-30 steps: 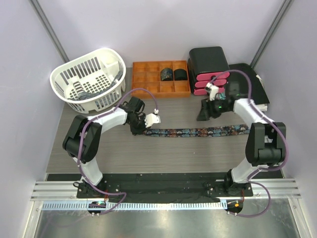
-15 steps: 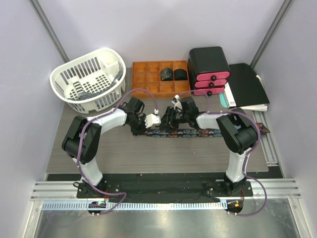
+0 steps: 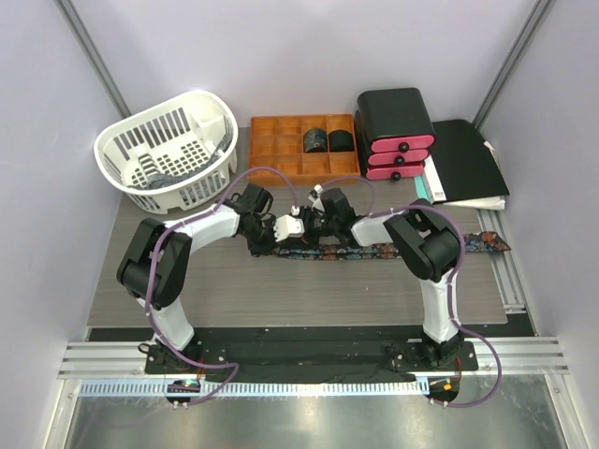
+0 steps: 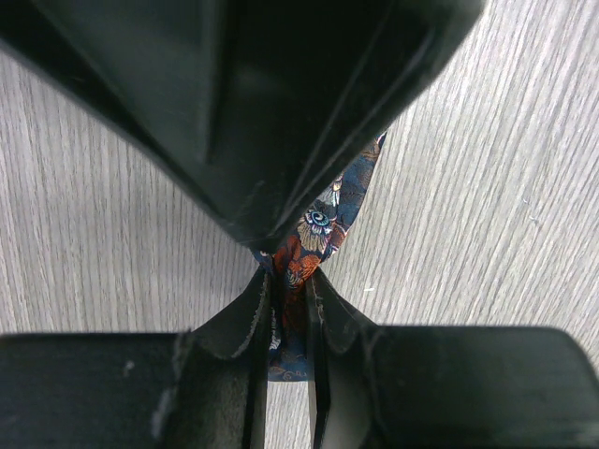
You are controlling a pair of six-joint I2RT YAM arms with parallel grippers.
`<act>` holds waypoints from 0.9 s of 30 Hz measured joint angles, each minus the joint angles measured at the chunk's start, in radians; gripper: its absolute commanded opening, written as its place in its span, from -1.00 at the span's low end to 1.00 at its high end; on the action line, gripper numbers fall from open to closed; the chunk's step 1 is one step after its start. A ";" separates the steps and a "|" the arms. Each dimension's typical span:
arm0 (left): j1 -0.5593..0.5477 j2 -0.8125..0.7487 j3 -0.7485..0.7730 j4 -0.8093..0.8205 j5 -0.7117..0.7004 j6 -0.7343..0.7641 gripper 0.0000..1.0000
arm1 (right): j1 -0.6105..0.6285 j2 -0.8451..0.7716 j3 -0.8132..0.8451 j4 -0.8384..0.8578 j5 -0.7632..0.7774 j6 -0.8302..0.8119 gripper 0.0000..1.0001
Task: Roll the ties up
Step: Roll the tie at the center of the board.
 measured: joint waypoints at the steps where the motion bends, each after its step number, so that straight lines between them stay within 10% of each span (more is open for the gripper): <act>1: 0.000 0.000 0.000 0.000 0.000 0.000 -0.71 | 0.003 0.005 0.000 0.001 0.002 0.005 -0.34; 27: 0.000 0.000 0.000 0.000 0.000 0.001 -0.69 | 0.032 0.037 -0.010 0.048 0.011 0.097 -0.96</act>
